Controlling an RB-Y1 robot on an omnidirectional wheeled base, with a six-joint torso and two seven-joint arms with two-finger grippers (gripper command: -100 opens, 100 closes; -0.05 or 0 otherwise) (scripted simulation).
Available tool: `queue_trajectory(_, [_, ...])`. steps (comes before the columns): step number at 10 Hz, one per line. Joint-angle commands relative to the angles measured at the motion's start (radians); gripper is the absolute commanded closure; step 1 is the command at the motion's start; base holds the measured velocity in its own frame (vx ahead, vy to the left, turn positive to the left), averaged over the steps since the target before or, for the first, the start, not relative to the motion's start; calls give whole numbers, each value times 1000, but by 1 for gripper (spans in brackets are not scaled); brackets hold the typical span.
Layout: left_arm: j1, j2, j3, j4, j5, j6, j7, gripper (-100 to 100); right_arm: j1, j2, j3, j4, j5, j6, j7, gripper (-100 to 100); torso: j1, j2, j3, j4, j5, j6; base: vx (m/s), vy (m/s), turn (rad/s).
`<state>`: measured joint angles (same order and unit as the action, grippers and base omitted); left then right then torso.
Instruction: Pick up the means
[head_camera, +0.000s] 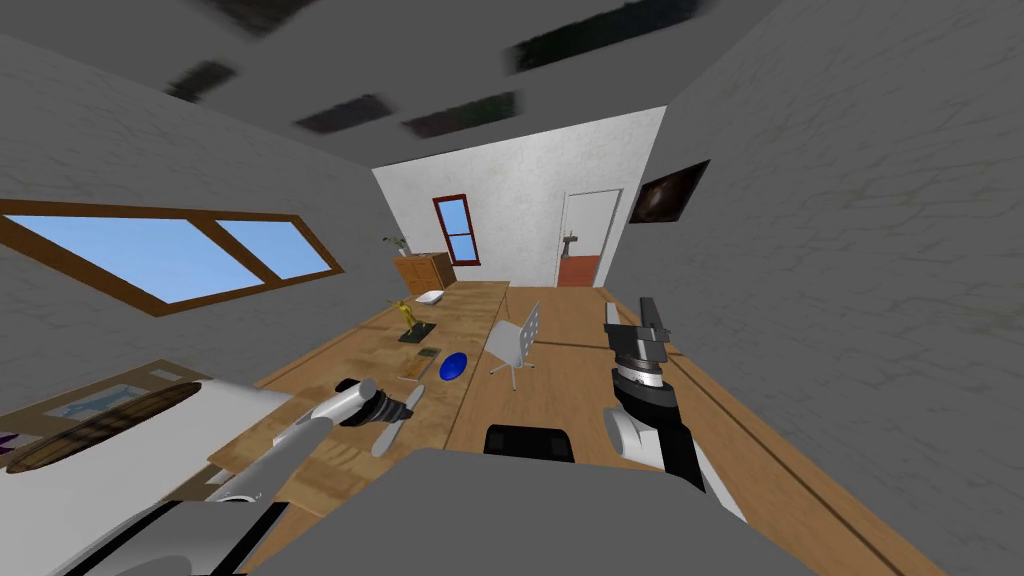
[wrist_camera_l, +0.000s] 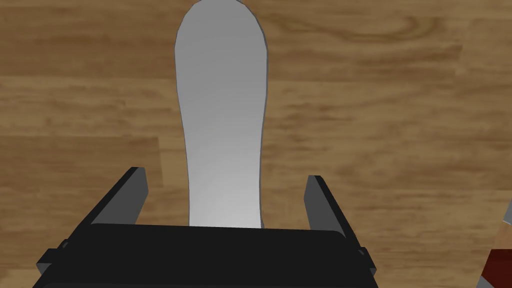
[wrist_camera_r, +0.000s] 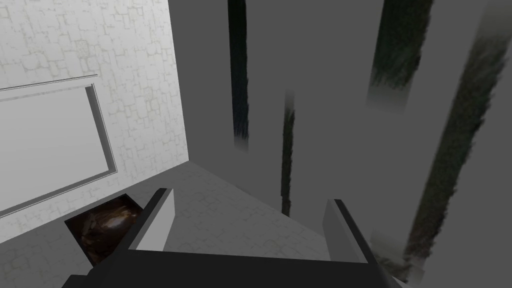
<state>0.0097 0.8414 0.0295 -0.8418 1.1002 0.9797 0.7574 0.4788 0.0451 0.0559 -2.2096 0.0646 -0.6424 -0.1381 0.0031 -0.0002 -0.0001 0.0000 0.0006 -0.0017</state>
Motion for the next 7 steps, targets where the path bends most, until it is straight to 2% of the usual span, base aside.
queue_trajectory(1, [-9,8,-3,27,19,31,6,-100,0,0,0,0,0,0,0,0,0,0,0,0,0,0,-8,49,-93])
queue_trajectory(2, [-14,13,-6,42,30,51,12,-100,0,0,0,0,0,0,0,0,0,0,0,0,0,0,-5,42,-94])
queue_trajectory(3, [-12,9,-5,35,23,36,6,-100,0,0,0,0,0,0,0,0,-1,0,0,0,0,0,-2,21,-21])
queue_trajectory(4, [-13,10,-5,37,25,40,7,0,0,0,0,0,0,0,0,0,-2,0,0,0,0,0,0,0,0])
queue_trajectory(5, [-15,-21,-2,57,6,15,-6,-100,0,0,0,0,0,0,0,0,-3,0,0,0,-1,0,20,26,11])
queue_trajectory(6, [-15,-39,0,69,-5,-1,-14,-100,0,0,0,0,0,0,0,0,-2,-1,-1,0,0,0,36,38,12])
queue_trajectory(7, [-4,-26,1,49,4,12,-5,-100,0,0,0,0,0,0,0,0,-2,-2,-1,0,0,0,16,16,1])
